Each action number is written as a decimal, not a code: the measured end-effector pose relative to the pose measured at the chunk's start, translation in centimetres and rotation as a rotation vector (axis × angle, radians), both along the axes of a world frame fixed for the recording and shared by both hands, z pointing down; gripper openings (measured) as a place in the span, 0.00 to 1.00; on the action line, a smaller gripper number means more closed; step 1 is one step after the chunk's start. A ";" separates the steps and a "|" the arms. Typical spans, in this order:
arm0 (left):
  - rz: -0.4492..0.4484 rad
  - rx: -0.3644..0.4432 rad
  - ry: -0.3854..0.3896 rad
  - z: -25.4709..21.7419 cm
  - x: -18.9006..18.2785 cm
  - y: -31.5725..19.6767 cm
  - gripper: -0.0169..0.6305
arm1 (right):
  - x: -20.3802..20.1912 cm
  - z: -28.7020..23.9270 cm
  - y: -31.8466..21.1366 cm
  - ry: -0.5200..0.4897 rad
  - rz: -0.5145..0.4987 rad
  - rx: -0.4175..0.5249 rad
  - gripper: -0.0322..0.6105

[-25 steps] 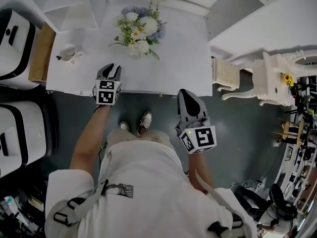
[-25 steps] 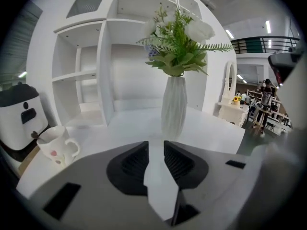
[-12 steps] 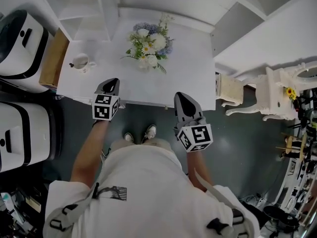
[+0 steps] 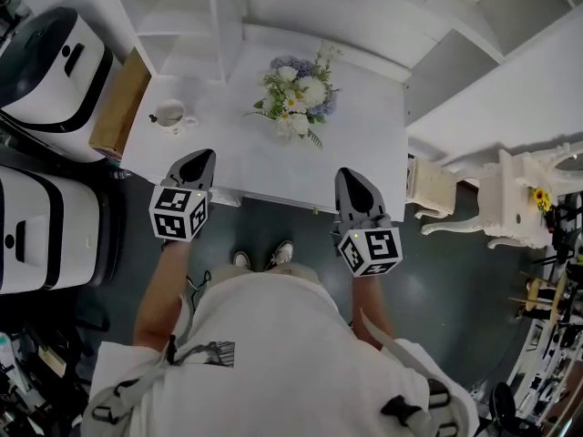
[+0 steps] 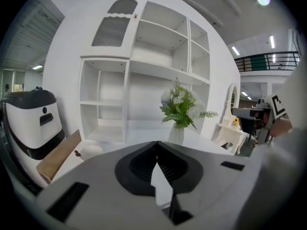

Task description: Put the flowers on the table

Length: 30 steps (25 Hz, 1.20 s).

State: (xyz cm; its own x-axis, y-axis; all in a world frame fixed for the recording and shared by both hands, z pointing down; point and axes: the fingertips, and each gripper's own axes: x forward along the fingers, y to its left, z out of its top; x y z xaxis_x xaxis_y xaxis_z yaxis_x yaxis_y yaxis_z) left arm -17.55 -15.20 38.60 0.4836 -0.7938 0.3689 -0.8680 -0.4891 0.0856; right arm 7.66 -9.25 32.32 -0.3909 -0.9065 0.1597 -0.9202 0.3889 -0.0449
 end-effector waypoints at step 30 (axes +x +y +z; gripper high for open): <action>-0.186 0.195 0.100 -8.1 -5.4 5.4 0.05 | 2.9 -2.8 1.0 -0.011 0.036 0.005 0.07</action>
